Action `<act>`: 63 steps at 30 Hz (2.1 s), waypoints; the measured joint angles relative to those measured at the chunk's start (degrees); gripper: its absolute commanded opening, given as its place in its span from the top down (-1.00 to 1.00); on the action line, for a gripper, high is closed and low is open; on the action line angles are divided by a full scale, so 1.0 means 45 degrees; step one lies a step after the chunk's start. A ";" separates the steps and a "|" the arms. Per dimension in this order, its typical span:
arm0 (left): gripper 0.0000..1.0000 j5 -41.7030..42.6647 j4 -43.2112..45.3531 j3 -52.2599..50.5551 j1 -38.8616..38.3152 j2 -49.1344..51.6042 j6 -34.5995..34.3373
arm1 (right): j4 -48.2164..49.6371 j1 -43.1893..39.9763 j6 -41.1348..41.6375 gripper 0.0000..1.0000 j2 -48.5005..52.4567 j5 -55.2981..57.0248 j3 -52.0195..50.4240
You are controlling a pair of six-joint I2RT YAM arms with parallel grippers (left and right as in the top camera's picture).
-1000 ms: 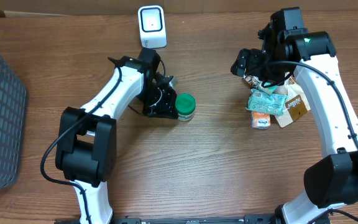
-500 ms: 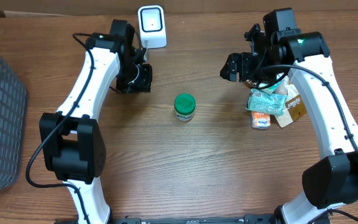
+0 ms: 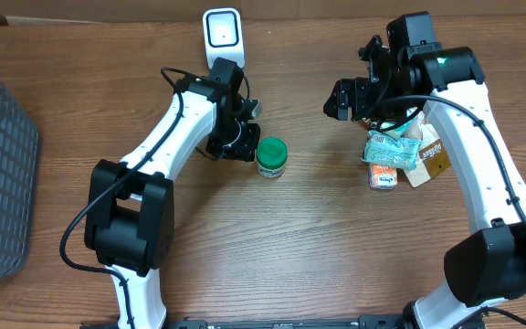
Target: Scan the item barcode
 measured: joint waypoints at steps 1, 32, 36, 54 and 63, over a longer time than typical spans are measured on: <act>0.92 0.0151 0.0000 0.0000 -0.0019 0.0000 -0.0117 | 0.0000 0.0000 0.0000 -0.83 0.0000 0.0000 0.0000; 0.92 0.0743 -0.3269 0.2968 0.2147 -0.0078 -0.0714 | 0.0024 0.1734 -0.1865 -1.00 0.0000 0.0597 0.0000; 0.31 -0.0063 -0.3973 0.3793 0.3376 -0.0403 -0.0185 | 0.0364 0.3162 -0.2453 -1.00 -0.0005 0.1642 0.0000; -0.99 -0.2414 -0.3701 0.4061 0.6766 -0.0627 0.1277 | 0.1122 0.4367 -0.4546 -1.00 0.0549 0.2977 0.0000; -0.99 -0.2487 -0.3609 0.4061 0.6761 -0.0627 0.1282 | 0.1379 0.4454 -0.4770 -1.00 0.0928 0.3021 0.0000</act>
